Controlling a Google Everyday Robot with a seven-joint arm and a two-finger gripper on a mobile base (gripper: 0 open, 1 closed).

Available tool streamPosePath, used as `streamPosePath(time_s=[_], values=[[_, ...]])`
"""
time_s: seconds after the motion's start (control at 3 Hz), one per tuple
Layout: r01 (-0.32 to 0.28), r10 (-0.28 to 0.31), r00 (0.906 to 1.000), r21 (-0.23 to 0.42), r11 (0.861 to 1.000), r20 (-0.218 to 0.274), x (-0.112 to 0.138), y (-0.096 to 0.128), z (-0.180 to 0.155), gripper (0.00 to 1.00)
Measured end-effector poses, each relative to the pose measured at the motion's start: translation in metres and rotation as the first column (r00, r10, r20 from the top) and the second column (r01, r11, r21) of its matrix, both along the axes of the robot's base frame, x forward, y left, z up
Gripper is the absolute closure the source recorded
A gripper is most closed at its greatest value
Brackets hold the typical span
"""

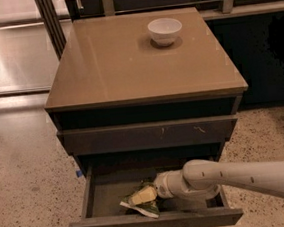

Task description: Pick green jalapeno chip bag from middle drawer and place on counter

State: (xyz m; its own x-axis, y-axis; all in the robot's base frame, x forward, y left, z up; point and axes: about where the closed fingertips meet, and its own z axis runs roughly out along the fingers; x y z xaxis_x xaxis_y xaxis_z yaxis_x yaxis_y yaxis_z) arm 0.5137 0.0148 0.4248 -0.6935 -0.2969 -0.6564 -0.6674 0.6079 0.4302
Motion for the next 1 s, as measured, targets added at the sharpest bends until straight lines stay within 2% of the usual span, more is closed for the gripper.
streamPosePath(time_s=[0.33, 0.67, 1.0], values=[[-0.008, 0.007, 0.9995, -0.056, 0.998, -0.031, -0.01, -0.003, -0.008, 0.0], [-0.002, -0.006, 0.9978, -0.119, 0.993, -0.067, -0.025, -0.015, -0.016, 0.0], [-0.004, -0.005, 0.9974, -0.127, 0.992, -0.072, -0.029, -0.017, -0.017, 0.17]])
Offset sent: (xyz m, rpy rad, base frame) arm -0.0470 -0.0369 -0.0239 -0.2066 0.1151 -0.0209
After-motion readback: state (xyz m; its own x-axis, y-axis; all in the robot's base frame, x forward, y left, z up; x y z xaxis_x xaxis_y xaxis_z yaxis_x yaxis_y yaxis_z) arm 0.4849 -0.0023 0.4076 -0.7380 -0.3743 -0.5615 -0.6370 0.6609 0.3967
